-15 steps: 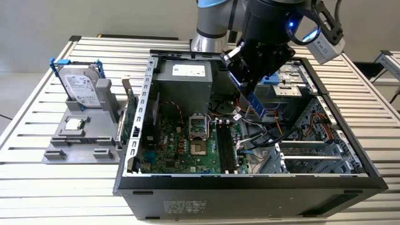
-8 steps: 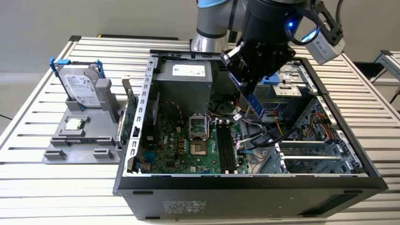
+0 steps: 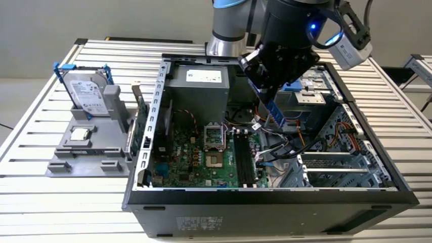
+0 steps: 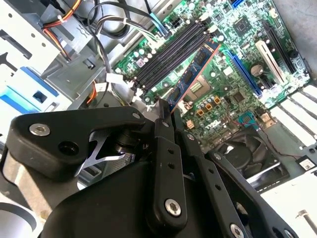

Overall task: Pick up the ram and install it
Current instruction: 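Insert the ram into the slot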

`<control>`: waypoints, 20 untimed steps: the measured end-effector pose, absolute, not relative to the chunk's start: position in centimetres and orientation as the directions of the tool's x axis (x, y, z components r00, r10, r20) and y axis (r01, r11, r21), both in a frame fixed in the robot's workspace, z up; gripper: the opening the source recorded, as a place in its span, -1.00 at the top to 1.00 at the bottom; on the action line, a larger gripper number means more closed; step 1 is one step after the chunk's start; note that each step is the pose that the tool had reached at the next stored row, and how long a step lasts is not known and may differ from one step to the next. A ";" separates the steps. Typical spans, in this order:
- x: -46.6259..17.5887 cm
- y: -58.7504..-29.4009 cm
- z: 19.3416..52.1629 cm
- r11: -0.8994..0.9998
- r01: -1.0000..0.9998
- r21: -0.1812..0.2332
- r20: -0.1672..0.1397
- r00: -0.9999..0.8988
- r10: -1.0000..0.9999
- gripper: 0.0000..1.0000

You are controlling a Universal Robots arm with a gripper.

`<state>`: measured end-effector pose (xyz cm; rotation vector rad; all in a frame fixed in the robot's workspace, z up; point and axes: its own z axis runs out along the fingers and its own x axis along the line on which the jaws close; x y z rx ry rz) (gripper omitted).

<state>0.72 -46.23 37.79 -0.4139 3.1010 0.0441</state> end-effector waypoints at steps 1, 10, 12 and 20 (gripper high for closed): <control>0.7 -46.2 37.8 0.965 -0.259 0.026 -0.016 -0.966 -0.259 1.00; 0.7 -46.2 37.8 0.971 -0.236 0.026 -0.016 -0.972 -0.236 1.00; 0.7 -46.2 37.8 0.972 -0.232 0.026 -0.016 -0.973 -0.232 1.00; 0.7 -46.2 37.8 0.973 -0.229 0.026 -0.016 -0.973 -0.229 1.00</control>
